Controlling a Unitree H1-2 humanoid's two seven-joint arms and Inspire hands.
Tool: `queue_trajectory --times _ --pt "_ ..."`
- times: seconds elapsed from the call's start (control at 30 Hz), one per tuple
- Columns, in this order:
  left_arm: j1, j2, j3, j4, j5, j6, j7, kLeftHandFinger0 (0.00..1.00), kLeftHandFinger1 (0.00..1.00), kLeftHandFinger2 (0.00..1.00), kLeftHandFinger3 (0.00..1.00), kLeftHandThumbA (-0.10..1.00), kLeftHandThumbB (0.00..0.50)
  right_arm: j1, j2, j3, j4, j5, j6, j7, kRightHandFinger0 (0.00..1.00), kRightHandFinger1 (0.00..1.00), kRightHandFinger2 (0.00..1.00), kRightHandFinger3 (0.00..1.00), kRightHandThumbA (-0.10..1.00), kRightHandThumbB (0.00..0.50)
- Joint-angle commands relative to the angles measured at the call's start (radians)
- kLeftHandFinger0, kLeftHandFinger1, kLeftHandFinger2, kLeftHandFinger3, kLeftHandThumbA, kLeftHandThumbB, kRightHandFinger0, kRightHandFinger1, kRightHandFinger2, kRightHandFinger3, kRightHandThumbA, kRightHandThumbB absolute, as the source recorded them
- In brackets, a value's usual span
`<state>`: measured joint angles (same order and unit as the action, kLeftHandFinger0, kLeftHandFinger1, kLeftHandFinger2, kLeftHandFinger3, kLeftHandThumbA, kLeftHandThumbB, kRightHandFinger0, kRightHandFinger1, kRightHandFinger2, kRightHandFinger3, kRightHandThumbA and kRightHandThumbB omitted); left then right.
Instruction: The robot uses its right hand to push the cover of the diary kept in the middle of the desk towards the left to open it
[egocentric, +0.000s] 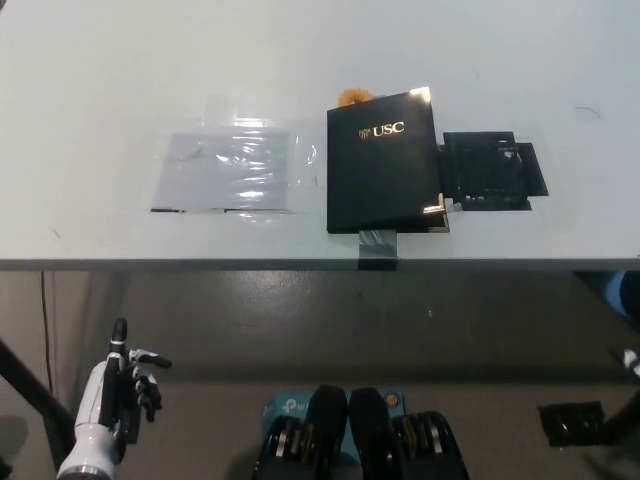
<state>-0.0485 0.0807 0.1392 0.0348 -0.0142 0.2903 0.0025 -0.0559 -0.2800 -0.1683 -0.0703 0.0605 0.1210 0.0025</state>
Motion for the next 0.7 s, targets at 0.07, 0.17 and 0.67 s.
queue_trajectory --times 0.07,0.17,0.67 --pt "-0.017 0.008 0.002 -0.014 0.000 0.000 0.012 0.14 0.17 0.13 0.33 1.00 0.445 -0.123 -0.024 0.070 -0.208 0.017 0.101 0.074 0.31 0.31 0.41 0.67 1.00 0.143" --pt "-0.017 0.008 0.001 -0.016 0.003 0.000 0.013 0.15 0.18 0.14 0.36 1.00 0.435 -0.176 -0.016 0.106 -0.271 0.024 0.147 0.089 0.34 0.33 0.42 0.67 1.00 0.144" --pt "-0.011 0.005 0.000 -0.025 -0.006 0.013 0.006 0.14 0.19 0.15 0.36 1.00 0.456 -0.480 0.215 0.066 -0.160 0.257 0.349 -0.065 0.50 0.52 0.61 0.73 1.00 0.165"
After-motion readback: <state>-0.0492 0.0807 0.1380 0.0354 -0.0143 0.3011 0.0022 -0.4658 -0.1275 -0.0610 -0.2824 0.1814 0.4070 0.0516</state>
